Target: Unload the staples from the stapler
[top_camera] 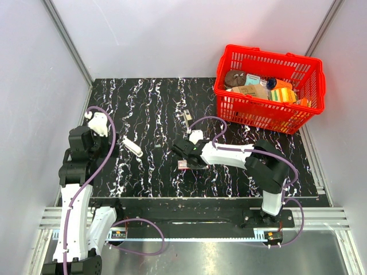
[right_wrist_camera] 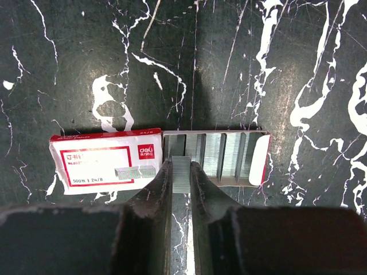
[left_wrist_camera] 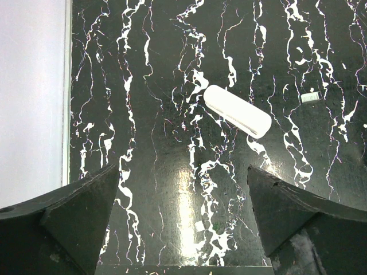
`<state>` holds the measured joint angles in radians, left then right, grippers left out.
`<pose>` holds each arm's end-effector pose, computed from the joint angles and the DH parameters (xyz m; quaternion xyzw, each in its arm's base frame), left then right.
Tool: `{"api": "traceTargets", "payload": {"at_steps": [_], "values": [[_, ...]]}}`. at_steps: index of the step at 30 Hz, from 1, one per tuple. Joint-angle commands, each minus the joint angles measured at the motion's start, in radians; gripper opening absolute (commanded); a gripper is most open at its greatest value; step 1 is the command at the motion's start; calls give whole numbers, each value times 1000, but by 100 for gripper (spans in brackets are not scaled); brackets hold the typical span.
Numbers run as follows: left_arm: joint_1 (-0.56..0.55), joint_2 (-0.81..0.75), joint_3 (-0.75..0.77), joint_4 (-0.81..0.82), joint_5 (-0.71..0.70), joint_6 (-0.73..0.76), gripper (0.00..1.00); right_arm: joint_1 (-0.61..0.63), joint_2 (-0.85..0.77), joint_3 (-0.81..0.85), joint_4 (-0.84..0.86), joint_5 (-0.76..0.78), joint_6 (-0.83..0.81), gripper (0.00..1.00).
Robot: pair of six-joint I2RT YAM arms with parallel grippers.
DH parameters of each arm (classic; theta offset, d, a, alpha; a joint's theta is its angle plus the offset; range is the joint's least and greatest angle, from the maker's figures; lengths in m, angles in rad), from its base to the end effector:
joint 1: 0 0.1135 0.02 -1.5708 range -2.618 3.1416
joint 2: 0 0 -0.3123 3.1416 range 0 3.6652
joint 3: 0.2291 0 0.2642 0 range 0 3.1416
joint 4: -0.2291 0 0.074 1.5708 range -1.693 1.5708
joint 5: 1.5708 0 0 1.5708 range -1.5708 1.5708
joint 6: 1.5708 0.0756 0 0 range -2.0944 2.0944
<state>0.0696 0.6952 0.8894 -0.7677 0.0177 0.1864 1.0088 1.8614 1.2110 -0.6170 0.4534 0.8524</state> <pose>0.1465 0.0089 0.3409 0.0555 0.8765 0.0533 0.4753 0.2374 0.3149 0.1692 -0.0414 0.9629 -0.0146 0.2661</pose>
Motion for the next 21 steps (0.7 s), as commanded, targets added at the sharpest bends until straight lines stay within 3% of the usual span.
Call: {"api": "traceTargets", "payload": {"at_steps": [1, 3, 6, 8, 15, 21], "values": [[6, -6, 8, 39, 2, 1, 99, -13, -34, -5, 26, -1, -4, 14], [6, -8, 6, 39, 2, 1, 99, -15, -31, -5, 28, -4, -7, 18], [3, -6, 8, 39, 2, 2, 99, -15, -36, -7, 30, -5, -6, 35], [6, -6, 10, 39, 4, 2, 99, -15, -39, -10, 31, -7, -6, 41], [6, -6, 11, 33, 18, -1, 99, -15, -68, -19, 46, -19, -12, 44], [6, -6, 2, 31, 33, -4, 99, -15, -114, -11, 65, -45, -19, 40]]}}
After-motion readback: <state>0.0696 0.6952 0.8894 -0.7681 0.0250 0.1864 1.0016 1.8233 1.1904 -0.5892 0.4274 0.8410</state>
